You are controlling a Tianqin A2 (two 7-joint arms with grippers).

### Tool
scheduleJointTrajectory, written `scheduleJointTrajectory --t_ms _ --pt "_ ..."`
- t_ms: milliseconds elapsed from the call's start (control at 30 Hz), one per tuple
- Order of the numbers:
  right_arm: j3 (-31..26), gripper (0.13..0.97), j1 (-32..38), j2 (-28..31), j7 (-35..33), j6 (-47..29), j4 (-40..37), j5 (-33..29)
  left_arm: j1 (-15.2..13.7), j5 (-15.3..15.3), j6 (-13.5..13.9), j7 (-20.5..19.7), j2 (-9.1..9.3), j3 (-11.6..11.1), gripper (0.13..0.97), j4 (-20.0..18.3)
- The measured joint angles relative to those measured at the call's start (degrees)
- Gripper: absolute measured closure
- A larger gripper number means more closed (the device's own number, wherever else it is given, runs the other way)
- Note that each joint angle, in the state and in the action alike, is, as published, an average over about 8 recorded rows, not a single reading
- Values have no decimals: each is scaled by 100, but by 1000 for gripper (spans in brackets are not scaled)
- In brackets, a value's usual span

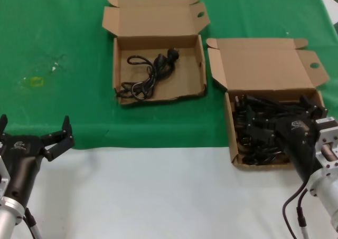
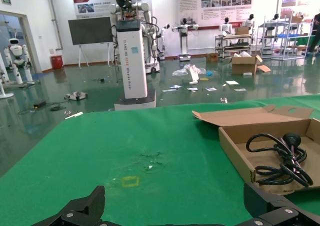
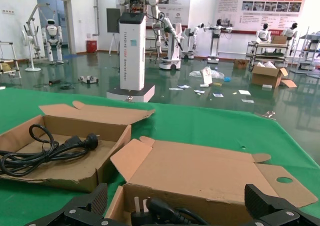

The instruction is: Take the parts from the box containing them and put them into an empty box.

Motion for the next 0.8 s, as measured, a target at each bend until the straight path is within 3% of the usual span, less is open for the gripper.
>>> scheduleJointTrajectory --t_ms 800 --pt "0 129 0 0 0 0 0 0 0 0 0 0 0 0 132 0"
